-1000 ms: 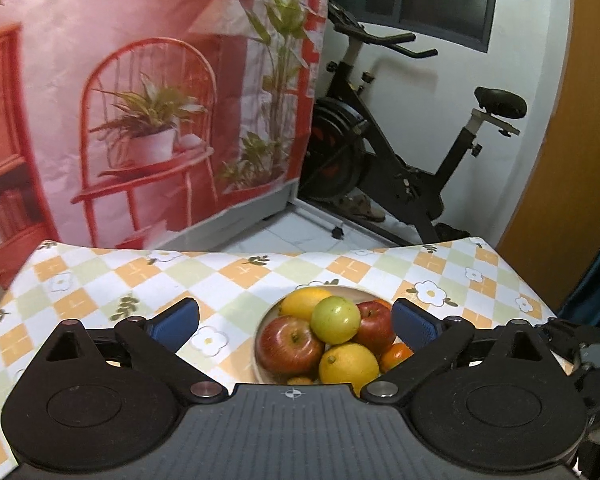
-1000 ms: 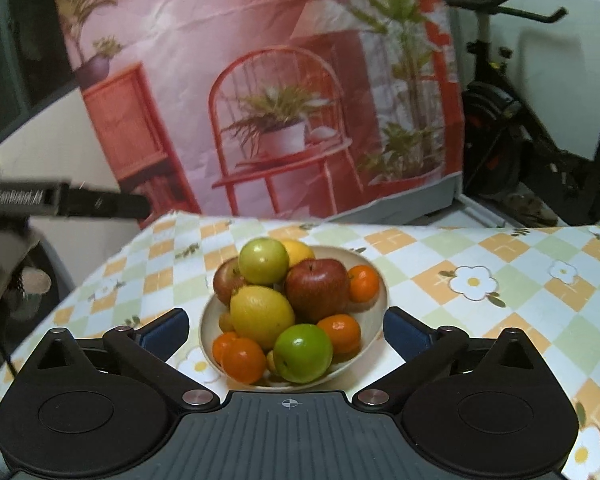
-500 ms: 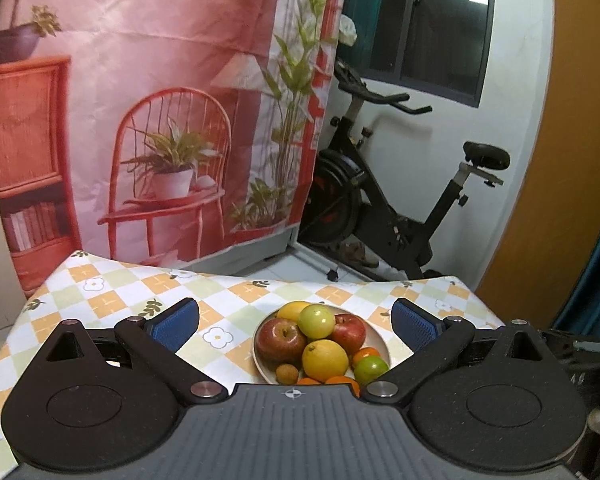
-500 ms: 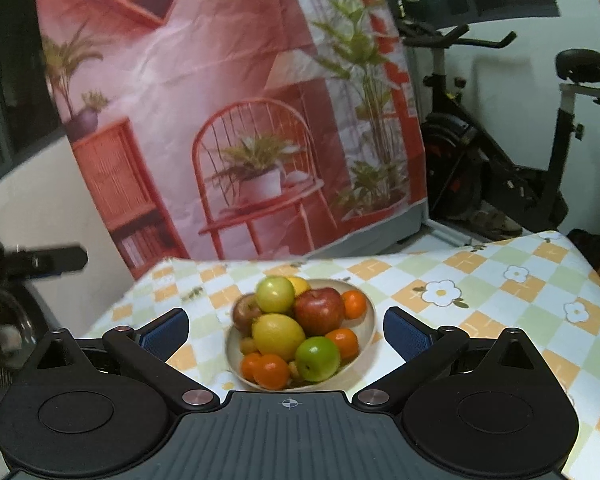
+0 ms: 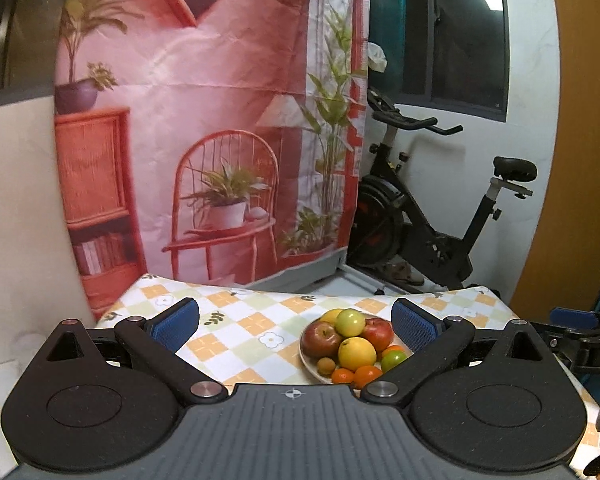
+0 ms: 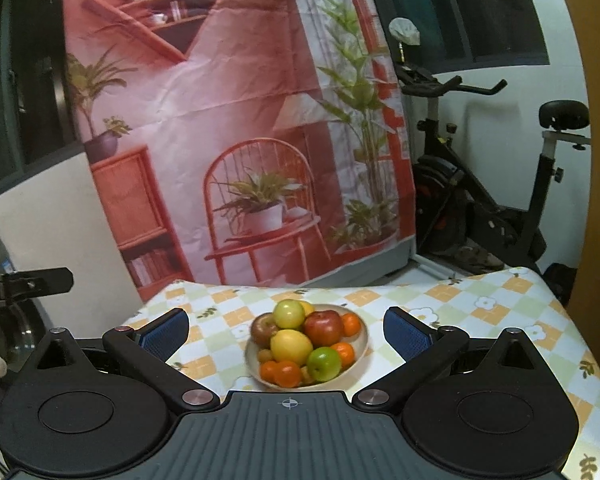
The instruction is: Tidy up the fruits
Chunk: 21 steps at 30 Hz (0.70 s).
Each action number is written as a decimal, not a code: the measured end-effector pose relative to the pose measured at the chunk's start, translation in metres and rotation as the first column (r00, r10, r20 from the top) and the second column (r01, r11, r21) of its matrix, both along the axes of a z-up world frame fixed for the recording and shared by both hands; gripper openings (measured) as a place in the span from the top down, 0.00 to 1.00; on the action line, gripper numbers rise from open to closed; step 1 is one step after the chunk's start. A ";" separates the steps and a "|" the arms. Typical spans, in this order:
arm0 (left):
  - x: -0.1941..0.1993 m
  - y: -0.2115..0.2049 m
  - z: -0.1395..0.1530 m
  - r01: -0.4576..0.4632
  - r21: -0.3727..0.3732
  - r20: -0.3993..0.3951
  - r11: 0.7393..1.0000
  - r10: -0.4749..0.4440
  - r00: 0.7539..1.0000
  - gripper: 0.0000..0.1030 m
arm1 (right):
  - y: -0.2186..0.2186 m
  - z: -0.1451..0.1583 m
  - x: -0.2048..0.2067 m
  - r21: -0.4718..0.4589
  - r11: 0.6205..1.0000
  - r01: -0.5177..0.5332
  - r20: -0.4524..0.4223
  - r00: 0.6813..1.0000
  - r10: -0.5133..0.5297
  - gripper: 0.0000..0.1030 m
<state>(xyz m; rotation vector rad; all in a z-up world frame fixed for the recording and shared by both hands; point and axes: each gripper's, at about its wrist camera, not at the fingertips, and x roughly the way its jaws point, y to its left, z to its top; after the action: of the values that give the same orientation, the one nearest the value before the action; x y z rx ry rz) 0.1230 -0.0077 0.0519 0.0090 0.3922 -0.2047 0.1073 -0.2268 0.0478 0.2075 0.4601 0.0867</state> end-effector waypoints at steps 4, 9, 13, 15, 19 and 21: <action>-0.017 -0.001 0.007 -0.014 0.019 0.017 1.000 0.014 1.000 0.00 | 0.005 0.008 -0.017 -0.002 1.000 0.003 0.017 1.000 -0.002 0.00; -0.044 0.001 0.016 -0.032 0.035 0.049 0.999 0.030 0.998 0.00 | 0.012 0.016 -0.035 -0.018 1.000 0.015 0.029 0.999 -0.014 0.00; -0.058 0.004 0.020 -0.046 0.026 0.055 0.999 0.045 0.998 0.00 | 0.020 0.023 -0.047 -0.031 0.999 0.022 0.037 0.999 -0.021 0.00; -0.065 0.003 0.022 -0.057 0.030 0.057 0.998 0.055 0.997 0.00 | 0.025 0.026 -0.054 -0.049 0.998 0.029 0.044 0.999 -0.027 0.00; -0.079 0.001 0.023 -0.060 0.054 0.065 0.997 0.056 0.996 0.00 | 0.035 0.035 -0.069 -0.076 0.996 0.042 0.062 0.997 -0.037 0.00; -0.081 0.001 0.024 -0.054 0.058 0.067 0.997 0.050 0.997 0.00 | 0.038 0.039 -0.074 -0.087 0.995 0.041 0.068 0.997 -0.035 0.00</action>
<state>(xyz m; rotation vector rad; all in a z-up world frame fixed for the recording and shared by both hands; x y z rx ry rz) 0.0417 -0.0069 0.0761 0.0645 0.3332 -0.1406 0.0338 -0.1889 0.0871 0.1260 0.3927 0.0353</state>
